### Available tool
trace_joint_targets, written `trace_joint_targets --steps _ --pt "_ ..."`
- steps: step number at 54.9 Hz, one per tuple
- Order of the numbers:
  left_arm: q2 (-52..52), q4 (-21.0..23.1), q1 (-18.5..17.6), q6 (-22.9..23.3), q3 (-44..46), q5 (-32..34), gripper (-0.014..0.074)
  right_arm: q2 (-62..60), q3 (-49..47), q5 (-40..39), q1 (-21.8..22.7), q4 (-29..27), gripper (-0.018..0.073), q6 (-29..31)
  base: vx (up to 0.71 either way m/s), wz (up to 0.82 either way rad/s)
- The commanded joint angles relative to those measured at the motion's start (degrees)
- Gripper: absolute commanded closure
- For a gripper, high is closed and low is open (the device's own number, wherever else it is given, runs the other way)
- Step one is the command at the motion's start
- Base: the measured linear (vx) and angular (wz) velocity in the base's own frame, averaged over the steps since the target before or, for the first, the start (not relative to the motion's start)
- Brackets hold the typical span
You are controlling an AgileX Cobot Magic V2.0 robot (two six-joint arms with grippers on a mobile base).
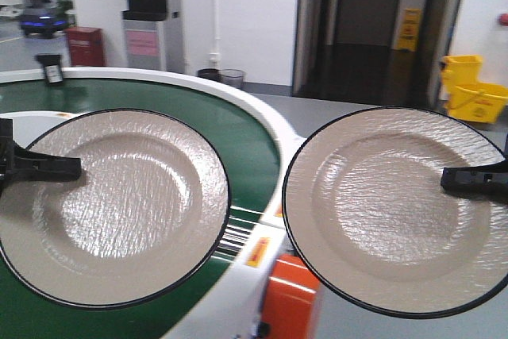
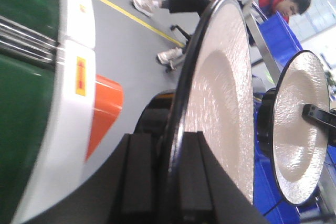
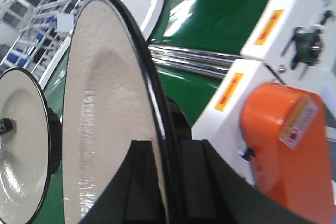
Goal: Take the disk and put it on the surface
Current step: 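Hold both plates while the base drives to the steel table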
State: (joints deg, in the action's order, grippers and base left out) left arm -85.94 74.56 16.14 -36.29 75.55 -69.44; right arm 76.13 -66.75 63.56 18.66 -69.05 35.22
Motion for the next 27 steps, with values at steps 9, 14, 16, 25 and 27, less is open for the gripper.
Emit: trace_joint_targets --steps 9,14,16,25,27 --pt "2.5 8.2 -0.4 1.0 1.9 -2.2 0.0598 -1.9 -1.9 -0.5 0.4 -7.6 0.0568 0.1 -0.10 -0.49" --pt "2.5 8.2 -0.4 1.0 1.9 -2.2 0.0598 -1.9 -1.9 -0.5 0.4 -7.6 0.0568 0.1 -0.08 -0.50" --pt "2.5 8.2 -0.4 1.0 1.9 -2.2 0.0598 -1.9 -1.9 -0.5 0.4 -7.6 0.0568 0.1 -0.06 -0.50" --pt "2.5 8.2 -0.4 1.0 1.9 -2.2 0.0598 -1.9 -1.9 -0.5 0.4 -7.6 0.0568 0.1 -0.03 -0.50" --pt "2.5 8.2 -0.4 1.0 1.9 -2.2 0.0598 -1.9 -1.9 -0.5 0.4 -7.6 0.0568 0.1 0.00 -0.49"
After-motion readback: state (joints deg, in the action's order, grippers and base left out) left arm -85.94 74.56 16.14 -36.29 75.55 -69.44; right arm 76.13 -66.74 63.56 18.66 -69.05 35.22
